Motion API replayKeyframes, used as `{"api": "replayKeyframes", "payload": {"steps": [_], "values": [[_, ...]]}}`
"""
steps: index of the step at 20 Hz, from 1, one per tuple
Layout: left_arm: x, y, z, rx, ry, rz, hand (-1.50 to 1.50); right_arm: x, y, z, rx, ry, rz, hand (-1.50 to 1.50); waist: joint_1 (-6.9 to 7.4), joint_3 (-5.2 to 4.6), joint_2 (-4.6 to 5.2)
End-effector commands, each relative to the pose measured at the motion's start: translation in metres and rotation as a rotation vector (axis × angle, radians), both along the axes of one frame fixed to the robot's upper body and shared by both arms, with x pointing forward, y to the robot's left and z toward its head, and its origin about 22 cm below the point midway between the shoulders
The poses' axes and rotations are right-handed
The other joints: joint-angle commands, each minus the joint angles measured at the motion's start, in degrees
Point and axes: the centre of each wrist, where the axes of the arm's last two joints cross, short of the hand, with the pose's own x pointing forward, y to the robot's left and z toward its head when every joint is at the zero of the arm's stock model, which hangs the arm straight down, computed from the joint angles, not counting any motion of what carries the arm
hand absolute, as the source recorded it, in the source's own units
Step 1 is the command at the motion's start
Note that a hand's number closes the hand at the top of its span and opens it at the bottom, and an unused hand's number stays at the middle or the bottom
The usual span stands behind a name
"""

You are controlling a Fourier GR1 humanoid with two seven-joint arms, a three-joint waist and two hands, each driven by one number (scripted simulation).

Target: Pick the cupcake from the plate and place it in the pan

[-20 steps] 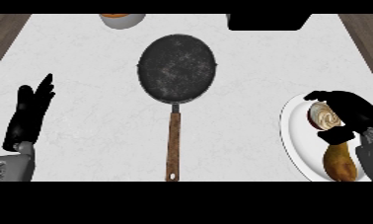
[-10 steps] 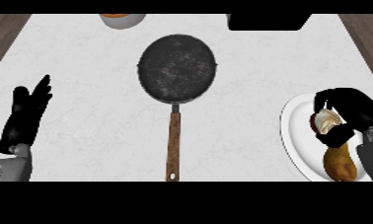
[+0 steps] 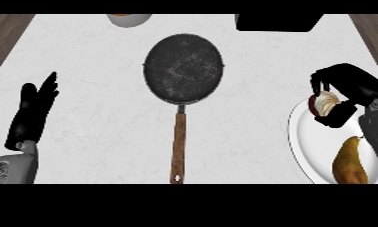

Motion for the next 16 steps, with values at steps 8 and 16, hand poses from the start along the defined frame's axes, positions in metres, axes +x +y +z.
{"api": "replayKeyframes", "payload": {"steps": [8,16], "values": [[-0.004,0.004,0.000,0.005,-0.014,0.024,0.00,0.042,0.035,0.067,0.388,-0.432,0.272,1.50,-0.75,-0.03,-0.32],[0.011,-0.010,0.006,-0.003,0.014,0.016,0.00,0.065,0.111,0.067,0.488,-0.356,0.279,1.50,-0.97,-0.05,-0.25]]}}
